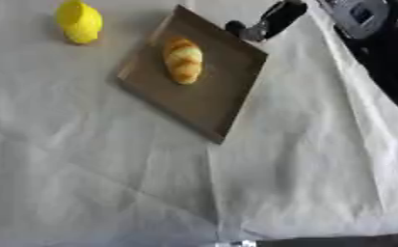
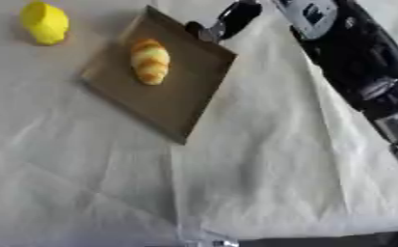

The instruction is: Pick up objects on the table and place them in the box.

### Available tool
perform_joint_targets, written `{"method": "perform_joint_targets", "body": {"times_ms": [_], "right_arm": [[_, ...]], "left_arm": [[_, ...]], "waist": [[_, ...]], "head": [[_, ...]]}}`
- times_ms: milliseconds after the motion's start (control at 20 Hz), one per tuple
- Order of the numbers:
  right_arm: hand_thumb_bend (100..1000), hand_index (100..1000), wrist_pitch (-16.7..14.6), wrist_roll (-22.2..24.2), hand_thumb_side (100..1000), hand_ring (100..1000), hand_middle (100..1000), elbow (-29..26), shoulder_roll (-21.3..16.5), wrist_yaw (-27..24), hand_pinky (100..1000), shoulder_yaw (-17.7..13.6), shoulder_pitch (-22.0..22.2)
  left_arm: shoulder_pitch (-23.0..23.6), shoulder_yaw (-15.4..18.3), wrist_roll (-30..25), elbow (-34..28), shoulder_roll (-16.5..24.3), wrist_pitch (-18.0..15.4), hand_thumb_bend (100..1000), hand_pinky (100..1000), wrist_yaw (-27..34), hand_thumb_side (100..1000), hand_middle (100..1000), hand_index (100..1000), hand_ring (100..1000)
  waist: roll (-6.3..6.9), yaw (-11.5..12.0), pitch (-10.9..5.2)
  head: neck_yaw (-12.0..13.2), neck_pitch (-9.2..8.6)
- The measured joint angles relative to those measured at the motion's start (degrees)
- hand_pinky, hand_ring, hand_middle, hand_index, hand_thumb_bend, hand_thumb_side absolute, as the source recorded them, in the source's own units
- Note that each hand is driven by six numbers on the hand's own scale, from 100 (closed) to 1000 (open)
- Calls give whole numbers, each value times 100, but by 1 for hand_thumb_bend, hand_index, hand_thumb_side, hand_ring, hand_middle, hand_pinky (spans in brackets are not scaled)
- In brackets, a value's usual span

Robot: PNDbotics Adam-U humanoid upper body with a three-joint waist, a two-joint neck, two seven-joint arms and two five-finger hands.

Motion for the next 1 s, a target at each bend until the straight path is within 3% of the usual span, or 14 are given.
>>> {"method": "perform_joint_targets", "body": {"times_ms": [150, 300, 400, 550, 650, 750, 850, 900, 950, 1000], "right_arm": [[100, 971, -26, -26, 174, 867, 833, -138, -64, -182, 948, -85, 156], [100, 938, -12, -12, 100, 804, 780, -623, -319, -743, 925, -334, 573], [100, 897, 118, -113, 203, 757, 745, -1110, -559, -1251, 917, -639, 1025], [100, 887, 451, -730, 484, 724, 717, -1996, -890, -2071, 919, -1221, 1981], [100, 884, 591, -1317, 515, 713, 703, -2592, -997, -2559, 921, -1634, 2672], [100, 880, 478, -1851, 523, 710, 699, -2955, -1002, -2981, 920, -2008, 3183], [100, 882, 161, -2256, 524, 716, 707, -3113, -940, -3298, 917, -2340, 3598], [100, 882, -31, -2429, 744, 720, 713, -3152, -873, -3417, 915, -2488, 3767], [100, 885, -238, -2589, 499, 723, 722, -3178, -796, -3508, 914, -2626, 3924], [100, 886, -453, -2743, 494, 724, 729, -3187, -712, -3570, 914, -2754, 4071]], "left_arm": [[4, 0, 0, 0, 0, 0, 100, 977, 0, 668, 838, 906, 962], [1, 1, 10, 0, 3, 2, 100, 975, -9, 661, 838, 905, 961], [-20, 1, 28, 0, 41, 7, 100, 963, -53, 654, 836, 904, 954], [-171, 0, 79, 19, 311, -51, 100, 930, -285, 554, 832, 903, 936], [-334, -13, 131, 135, 631, -172, 100, 911, -602, 501, 830, 904, 929], [-515, -66, 179, 373, 1039, -322, 100, 904, -1028, 497, 832, 908, 935], [-714, -168, 206, 709, 1443, -449, 100, 892, -1450, 472, 832, 908, 933], [-799, -224, 208, 902, 1642, -505, 100, 887, -1645, 282, 828, 910, 935], [-879, -284, 202, 1107, 1835, -561, 100, 884, -1829, 442, 836, 913, 937], [-950, -347, 187, 1337, 2011, -621, 100, 882, -2010, 437, 838, 916, 938]], "waist": [[12, -44, 0], [13, -131, 12], [21, -218, 55], [87, -409, 130], [145, -562, 205], [211, -745, 279], [293, -927, 338], [335, -1001, 359], [375, -1078, 382], [417, -1156, 400]], "head": [[3, -1], [72, -13], [179, -63], [425, -179], [613, -286], [825, -421], [1027, -539], [1131, -596], [1229, -650], [1329, -703]]}}
